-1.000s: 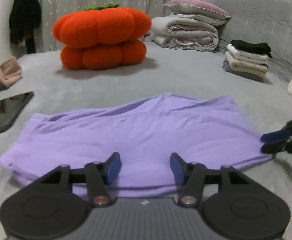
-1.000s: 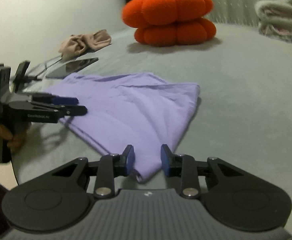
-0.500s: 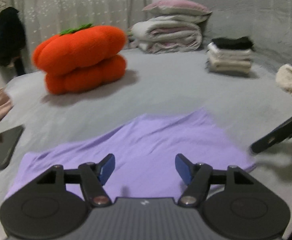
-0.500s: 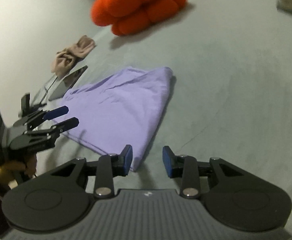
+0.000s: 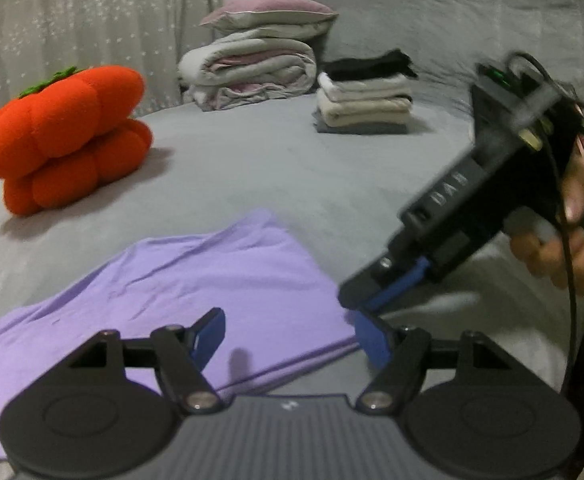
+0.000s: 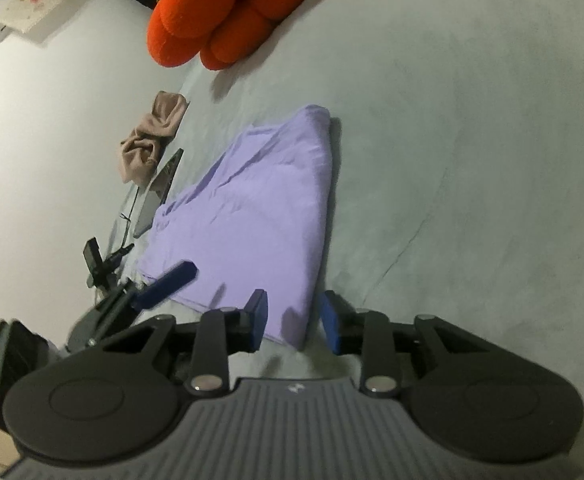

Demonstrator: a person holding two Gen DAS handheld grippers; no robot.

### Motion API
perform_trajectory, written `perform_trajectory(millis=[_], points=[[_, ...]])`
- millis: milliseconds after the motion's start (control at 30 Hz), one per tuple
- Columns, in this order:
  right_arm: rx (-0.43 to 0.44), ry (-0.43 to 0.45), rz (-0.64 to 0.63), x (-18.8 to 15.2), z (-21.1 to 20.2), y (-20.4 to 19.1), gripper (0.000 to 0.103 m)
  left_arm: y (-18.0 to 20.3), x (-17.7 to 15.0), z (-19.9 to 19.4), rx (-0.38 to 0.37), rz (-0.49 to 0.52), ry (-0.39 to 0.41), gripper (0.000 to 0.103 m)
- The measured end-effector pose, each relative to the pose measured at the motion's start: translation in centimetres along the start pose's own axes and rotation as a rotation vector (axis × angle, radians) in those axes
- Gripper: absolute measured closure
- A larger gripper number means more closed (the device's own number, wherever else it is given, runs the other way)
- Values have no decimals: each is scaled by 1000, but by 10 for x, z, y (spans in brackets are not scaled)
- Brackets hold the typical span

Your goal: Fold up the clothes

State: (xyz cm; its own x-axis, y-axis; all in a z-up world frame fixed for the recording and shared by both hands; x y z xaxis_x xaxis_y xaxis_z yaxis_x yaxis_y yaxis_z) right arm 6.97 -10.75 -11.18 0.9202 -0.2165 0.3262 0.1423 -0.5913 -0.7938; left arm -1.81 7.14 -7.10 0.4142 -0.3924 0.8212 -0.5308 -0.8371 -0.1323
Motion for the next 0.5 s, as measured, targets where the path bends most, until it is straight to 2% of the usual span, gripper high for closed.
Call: perform_trajectory(millis=[67,133,233,400,500], points=[[11,-3,13,2,1,2,79,6,0,0,-14,19,4,30],[13,-9,24,3,1,4,89,11,-2,0,-25,37,5,30],[33,-15,59,7,0,8,95,20,-4,2,-32,76,9,30],[66,-14,91,12,-3,9,96,35,-7,4,-26,136,19,31],[102,-11,113,15,-8,8,96,38,-5,11,28,133,17,38]])
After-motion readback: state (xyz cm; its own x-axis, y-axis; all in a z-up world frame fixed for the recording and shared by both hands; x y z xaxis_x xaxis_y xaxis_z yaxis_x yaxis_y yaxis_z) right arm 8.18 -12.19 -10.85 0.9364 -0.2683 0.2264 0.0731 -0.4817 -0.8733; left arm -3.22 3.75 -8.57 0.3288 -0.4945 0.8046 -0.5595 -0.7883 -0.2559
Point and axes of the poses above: each gripper's, at about its wrist camera, not at the fingertips, and z roughly the way its jaws point, y to its right, x to its top, the point moved 2 cm from there along z, roughly the way its jaws point, and after that the axes turned 4 degrees about x, right-handed, at the moved point
